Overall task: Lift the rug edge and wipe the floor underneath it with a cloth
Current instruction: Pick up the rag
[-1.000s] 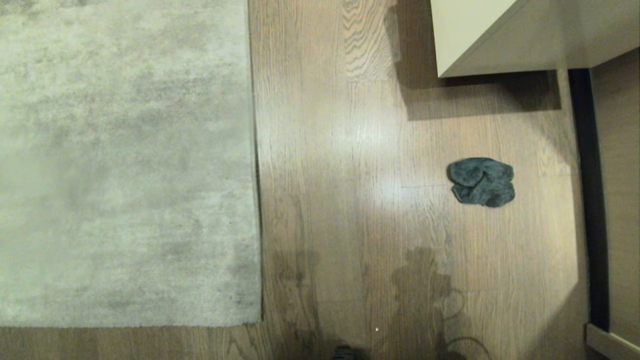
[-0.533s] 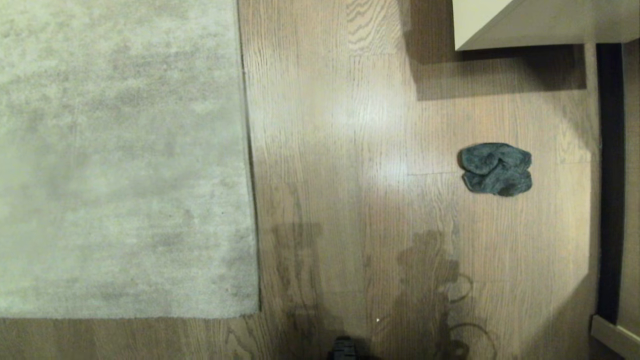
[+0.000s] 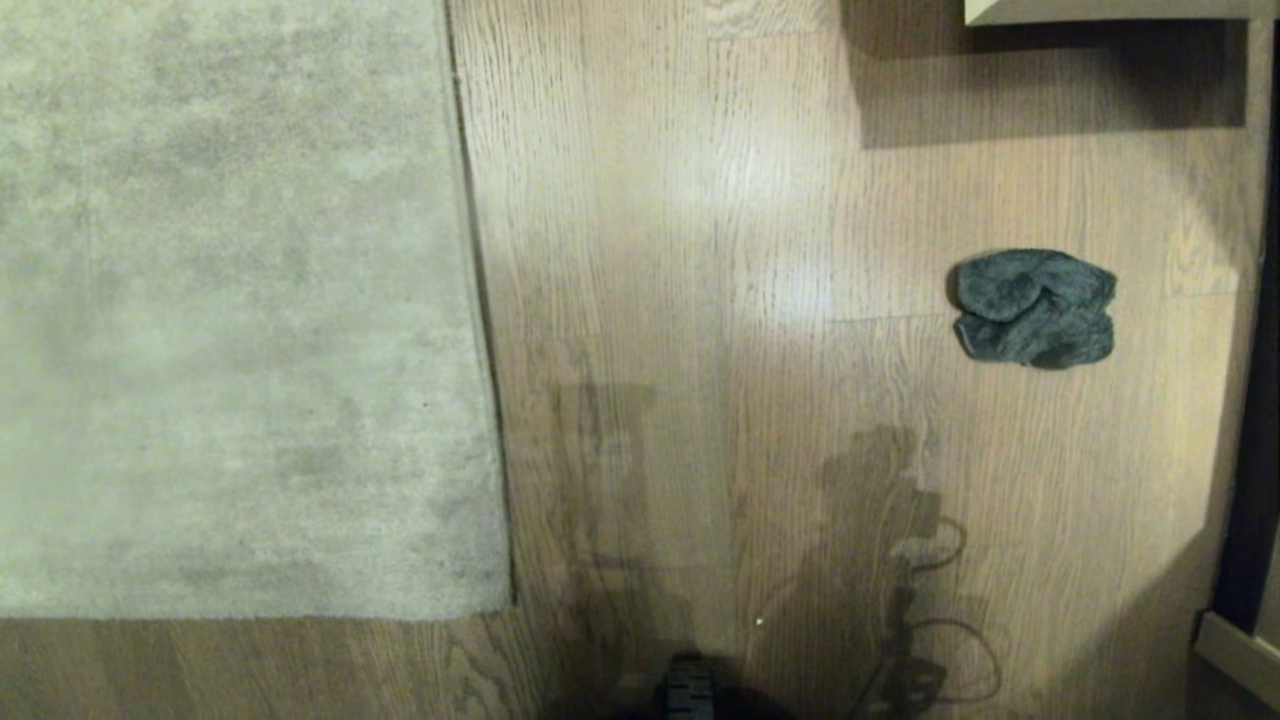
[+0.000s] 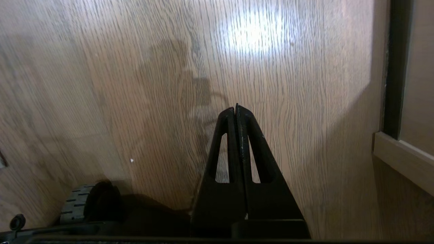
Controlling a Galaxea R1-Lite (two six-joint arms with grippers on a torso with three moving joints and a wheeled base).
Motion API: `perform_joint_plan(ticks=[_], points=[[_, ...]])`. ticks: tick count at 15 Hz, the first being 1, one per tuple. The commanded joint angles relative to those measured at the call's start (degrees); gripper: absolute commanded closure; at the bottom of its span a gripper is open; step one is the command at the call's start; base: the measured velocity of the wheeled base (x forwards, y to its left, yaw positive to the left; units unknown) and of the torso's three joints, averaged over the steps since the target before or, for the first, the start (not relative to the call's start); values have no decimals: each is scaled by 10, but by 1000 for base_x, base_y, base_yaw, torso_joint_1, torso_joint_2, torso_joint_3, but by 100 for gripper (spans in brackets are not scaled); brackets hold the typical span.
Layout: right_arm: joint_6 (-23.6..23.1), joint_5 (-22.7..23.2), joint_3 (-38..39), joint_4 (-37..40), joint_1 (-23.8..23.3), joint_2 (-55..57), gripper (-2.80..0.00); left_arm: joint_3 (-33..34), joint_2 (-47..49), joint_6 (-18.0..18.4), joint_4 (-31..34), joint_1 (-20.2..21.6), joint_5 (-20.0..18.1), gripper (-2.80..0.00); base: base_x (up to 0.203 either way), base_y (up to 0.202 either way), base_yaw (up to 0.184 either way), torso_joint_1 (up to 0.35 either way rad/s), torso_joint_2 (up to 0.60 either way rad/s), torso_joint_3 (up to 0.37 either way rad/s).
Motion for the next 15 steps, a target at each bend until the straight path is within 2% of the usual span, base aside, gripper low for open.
perform_joint_plan(ticks=[1,15], points=[[0,0,0,0,0,0,0,0,0,0,0,0,0,0,0,0,0,2,2,-188],[0,1,0,0,0,0,0,0,0,0,0,0,0,0,0,0,0,0,1,-13]])
